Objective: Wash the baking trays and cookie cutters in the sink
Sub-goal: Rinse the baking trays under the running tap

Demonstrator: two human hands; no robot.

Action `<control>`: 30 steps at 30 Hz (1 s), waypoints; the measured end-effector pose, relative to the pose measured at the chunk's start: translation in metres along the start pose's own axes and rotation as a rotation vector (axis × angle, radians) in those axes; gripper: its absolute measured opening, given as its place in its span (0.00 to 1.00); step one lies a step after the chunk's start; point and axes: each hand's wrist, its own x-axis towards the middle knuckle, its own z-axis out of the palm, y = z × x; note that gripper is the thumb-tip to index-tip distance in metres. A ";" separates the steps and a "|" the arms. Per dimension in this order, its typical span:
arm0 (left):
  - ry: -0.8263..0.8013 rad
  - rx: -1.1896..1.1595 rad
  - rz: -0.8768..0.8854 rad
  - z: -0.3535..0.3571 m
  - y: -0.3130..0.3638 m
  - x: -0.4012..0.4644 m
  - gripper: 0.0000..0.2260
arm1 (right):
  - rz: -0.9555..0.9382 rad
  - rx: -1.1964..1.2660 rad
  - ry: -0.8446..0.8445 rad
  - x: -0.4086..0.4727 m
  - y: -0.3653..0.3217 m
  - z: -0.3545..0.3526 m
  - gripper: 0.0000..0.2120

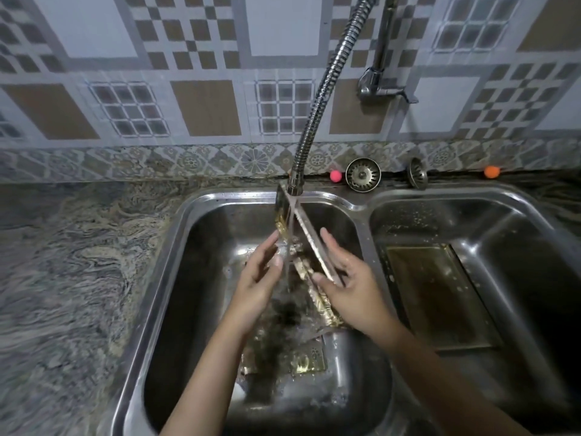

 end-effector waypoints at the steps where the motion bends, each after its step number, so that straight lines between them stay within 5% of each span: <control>1: -0.049 -0.060 0.016 0.005 0.003 0.000 0.22 | -0.002 -0.045 -0.026 -0.003 0.002 0.007 0.36; 5: 0.017 -0.252 -0.063 0.018 0.011 -0.002 0.19 | -0.024 -0.256 -0.122 -0.018 0.011 0.031 0.39; 9: 0.185 -0.338 -0.080 0.008 0.004 -0.005 0.17 | -0.037 -0.098 -0.218 -0.023 0.008 0.033 0.32; 14: 0.296 -0.555 -0.117 0.006 0.003 -0.007 0.18 | -0.068 -0.535 -0.276 -0.018 0.018 0.022 0.28; 20: 0.224 -0.560 -0.149 0.022 -0.004 -0.011 0.18 | 0.297 -0.924 -0.081 0.046 0.015 -0.010 0.34; 26: 0.304 -0.558 -0.117 0.007 -0.006 0.011 0.19 | -0.232 -1.041 -0.373 -0.009 0.013 0.036 0.29; 30: 0.310 -0.521 -0.060 0.003 -0.005 0.007 0.19 | -0.166 -1.155 -0.262 0.016 0.031 0.001 0.30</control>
